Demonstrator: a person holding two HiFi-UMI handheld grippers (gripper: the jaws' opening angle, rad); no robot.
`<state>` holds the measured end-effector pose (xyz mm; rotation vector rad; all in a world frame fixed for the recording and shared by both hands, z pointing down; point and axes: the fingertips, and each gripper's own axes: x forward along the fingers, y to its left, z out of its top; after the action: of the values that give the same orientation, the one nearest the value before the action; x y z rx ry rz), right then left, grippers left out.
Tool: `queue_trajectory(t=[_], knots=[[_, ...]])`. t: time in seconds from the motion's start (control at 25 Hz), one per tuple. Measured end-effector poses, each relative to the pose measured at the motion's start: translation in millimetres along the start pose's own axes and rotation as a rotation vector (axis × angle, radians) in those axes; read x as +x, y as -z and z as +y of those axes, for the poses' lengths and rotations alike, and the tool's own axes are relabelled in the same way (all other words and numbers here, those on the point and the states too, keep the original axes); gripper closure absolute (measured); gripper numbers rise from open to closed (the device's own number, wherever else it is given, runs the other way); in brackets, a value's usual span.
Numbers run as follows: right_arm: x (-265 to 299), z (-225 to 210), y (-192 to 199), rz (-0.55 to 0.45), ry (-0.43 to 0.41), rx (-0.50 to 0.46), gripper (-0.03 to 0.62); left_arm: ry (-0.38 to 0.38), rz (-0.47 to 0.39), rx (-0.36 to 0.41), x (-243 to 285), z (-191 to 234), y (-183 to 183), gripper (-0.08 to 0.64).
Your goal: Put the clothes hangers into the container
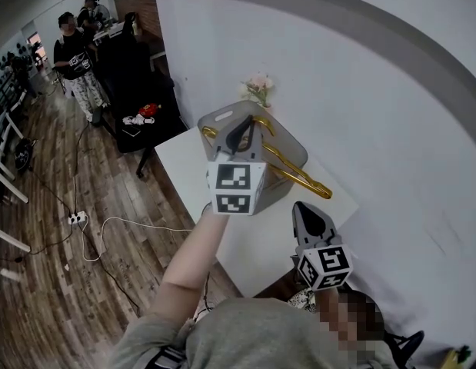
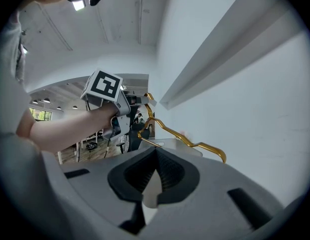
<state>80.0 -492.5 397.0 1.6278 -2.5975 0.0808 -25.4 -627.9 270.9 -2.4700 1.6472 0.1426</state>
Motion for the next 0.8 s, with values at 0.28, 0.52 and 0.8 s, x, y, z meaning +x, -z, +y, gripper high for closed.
queue_trajectory(t=[0.28,0.52,0.8], knots=[[5.8,-8.8,4.3,0.010,-0.002,0.007,0.591,0.005,0.035,-0.034,14.4,1.7,31.4,0.540],[4.8,-10.8,4.2,0.008,-0.002,0.011,0.592,0.001,0.063,-0.040,14.0,1.6,50.7,0.540],[4.4,-17.5,11.9,0.021,-0.001,0.018,0.592,-0.021,0.104,-0.071,12.6,6.0,68.8,0.538]])
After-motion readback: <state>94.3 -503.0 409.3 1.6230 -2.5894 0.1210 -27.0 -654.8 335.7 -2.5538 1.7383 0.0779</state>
